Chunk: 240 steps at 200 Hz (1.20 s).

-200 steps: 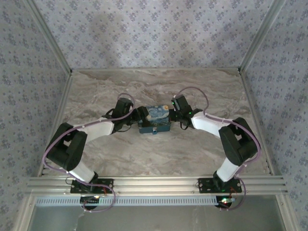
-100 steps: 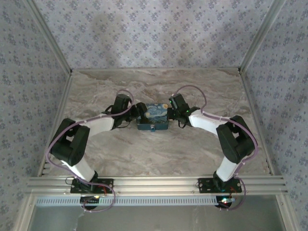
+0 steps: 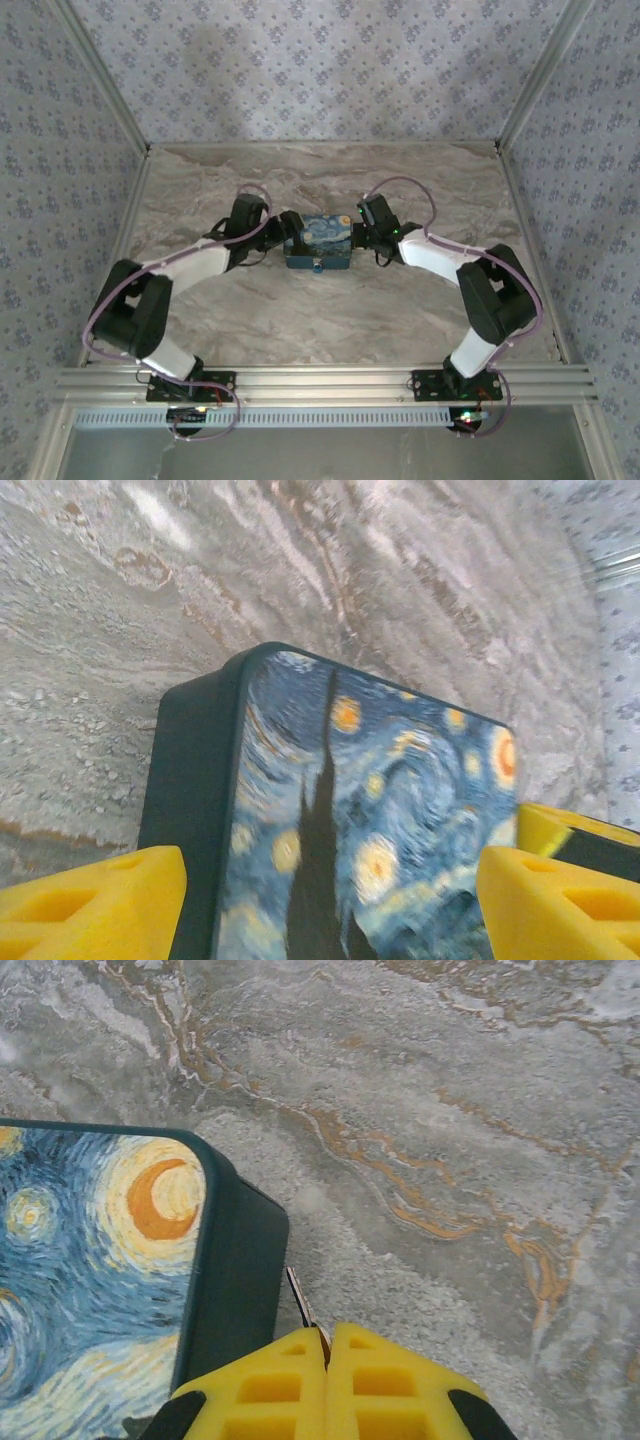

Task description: Unlock a padlock with a key

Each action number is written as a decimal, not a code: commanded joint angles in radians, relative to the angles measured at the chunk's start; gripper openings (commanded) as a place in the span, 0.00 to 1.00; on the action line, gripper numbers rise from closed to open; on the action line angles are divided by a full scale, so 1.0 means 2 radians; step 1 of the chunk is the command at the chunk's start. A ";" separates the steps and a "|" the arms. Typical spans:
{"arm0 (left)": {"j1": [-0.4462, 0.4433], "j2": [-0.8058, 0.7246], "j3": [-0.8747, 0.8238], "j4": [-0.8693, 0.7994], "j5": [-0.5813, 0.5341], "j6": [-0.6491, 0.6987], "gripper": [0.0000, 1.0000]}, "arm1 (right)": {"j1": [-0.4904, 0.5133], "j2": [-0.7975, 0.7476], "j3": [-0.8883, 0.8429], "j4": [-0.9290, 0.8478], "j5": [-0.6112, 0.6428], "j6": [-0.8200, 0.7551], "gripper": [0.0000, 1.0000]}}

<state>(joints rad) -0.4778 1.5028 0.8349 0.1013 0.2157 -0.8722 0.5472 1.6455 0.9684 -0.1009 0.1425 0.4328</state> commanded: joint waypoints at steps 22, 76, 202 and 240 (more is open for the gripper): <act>-0.023 -0.105 -0.055 -0.063 -0.032 0.011 0.76 | 0.000 -0.023 -0.027 0.001 -0.009 0.004 0.00; -0.109 -0.179 -0.156 0.010 -0.058 -0.010 0.80 | -0.003 -0.025 -0.016 -0.019 -0.001 -0.012 0.00; -0.203 0.016 -0.195 0.360 -0.150 0.097 1.00 | -0.052 0.113 0.209 -0.089 -0.036 -0.073 0.00; -0.227 0.056 -0.173 0.356 -0.197 0.161 1.00 | -0.053 0.147 0.228 -0.088 -0.047 -0.072 0.00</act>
<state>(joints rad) -0.9077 1.5757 0.4442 0.7391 -0.0975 -0.6743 0.4473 1.9041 1.3827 -0.2501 0.0734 0.3042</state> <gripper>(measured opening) 0.995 0.060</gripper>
